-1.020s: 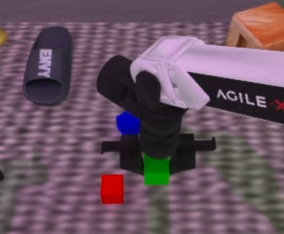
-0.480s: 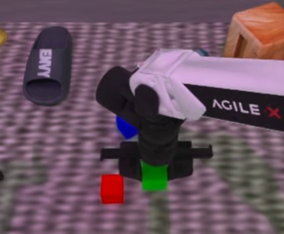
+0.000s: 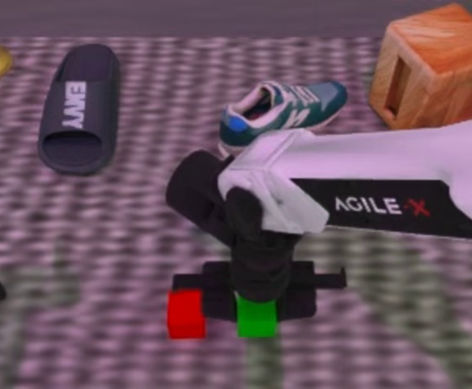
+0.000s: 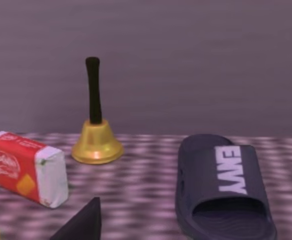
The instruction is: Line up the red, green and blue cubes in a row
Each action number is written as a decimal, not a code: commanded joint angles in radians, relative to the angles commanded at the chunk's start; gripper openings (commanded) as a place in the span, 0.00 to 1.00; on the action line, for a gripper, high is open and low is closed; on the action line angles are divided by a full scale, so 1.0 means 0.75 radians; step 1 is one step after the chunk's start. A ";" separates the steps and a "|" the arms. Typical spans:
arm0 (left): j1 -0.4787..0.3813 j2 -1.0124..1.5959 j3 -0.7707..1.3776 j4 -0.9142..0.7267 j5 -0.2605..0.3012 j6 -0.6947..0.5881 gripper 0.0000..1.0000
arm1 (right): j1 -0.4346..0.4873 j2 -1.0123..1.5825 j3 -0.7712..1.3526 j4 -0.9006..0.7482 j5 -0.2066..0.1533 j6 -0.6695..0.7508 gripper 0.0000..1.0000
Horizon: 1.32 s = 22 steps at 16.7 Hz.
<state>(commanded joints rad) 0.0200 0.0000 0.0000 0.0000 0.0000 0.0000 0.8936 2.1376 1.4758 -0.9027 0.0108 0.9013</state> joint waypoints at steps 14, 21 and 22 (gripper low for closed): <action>0.000 0.000 0.000 0.000 0.000 0.000 1.00 | 0.000 0.000 0.000 0.000 0.000 0.000 0.98; 0.000 0.000 0.000 0.000 0.000 0.000 1.00 | 0.000 0.000 0.000 0.000 0.000 0.000 1.00; 0.000 0.000 0.000 0.000 0.000 0.000 1.00 | 0.000 0.000 0.000 0.000 0.000 0.000 1.00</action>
<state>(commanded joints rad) 0.0200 0.0000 0.0000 0.0000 0.0000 0.0000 0.8936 2.1376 1.4758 -0.9027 0.0108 0.9013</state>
